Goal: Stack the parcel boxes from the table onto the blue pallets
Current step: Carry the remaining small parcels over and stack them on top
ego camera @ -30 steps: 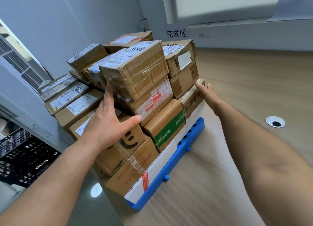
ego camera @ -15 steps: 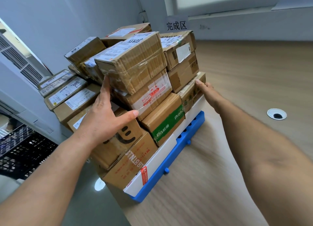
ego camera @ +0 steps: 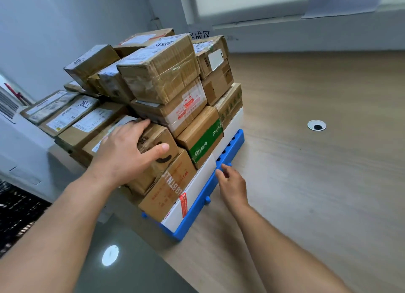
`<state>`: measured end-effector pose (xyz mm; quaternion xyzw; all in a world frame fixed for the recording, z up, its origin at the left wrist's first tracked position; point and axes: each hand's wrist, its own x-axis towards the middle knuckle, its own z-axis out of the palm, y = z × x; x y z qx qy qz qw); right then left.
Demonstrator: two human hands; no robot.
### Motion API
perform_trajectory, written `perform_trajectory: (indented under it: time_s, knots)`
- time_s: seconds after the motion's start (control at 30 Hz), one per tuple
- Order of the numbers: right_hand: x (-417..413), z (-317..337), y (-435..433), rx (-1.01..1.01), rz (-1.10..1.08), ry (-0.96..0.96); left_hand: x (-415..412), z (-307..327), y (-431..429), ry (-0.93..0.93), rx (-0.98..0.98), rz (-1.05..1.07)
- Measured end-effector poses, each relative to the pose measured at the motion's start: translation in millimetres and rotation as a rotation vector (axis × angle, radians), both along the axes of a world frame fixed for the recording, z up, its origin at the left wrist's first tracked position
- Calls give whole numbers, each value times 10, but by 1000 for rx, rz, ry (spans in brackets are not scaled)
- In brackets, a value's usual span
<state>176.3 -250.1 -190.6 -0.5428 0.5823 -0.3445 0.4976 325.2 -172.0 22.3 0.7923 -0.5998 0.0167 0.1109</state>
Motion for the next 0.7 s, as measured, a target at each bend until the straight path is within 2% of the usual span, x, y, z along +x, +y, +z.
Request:
perform_trajectory:
  time_s: [0.17,0.47,0.7]
  knots:
    - [209,97,237,-12,131,40,105,-44,-8,-56,-8,-54]
    - [397,103,273,-103,169,237,226,-48,-57,-41,3,-57]
    - [396,80,241,-125,180,265,225,-83,-40,-45,-10,-50]
